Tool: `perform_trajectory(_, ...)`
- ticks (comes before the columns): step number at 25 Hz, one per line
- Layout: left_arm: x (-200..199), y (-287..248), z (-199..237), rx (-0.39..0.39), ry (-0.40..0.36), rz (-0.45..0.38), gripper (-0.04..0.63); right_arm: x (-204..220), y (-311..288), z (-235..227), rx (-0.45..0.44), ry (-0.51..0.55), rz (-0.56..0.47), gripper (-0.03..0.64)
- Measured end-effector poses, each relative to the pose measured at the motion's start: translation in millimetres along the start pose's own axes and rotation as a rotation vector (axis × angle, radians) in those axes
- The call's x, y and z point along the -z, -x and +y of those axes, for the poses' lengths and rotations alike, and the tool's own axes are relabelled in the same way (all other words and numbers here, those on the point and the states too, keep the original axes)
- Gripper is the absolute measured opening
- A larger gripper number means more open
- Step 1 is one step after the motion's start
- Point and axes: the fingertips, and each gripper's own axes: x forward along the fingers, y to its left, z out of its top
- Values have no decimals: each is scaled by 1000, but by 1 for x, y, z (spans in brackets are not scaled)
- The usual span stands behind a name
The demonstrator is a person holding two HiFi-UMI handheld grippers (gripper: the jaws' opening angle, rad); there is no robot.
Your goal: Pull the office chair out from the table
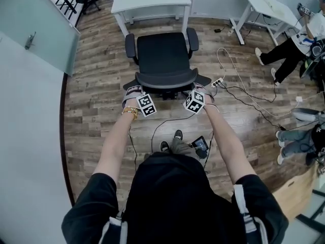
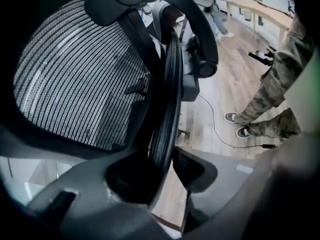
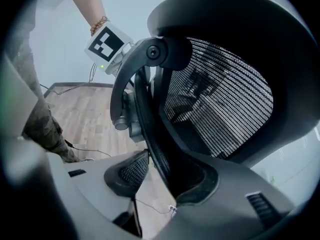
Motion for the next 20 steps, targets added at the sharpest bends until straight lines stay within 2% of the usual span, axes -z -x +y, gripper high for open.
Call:
perform_trajectory(7,1,6,-3,-19,-18,-23,163,-2,4,5,11,1,12,144)
perform_trajectory(12,0,6,0,-1,-22,-19,163,-4,4,2,31,-14,15,146)
perform_trajectory(16,0,7,-3,-18,-33,-27,175,-6,3,4,56,-27,20,169)
perform_trajectory(20,-2,8,-3,-17,-6,-40,178,-5,5,7,48,-26,30,183)
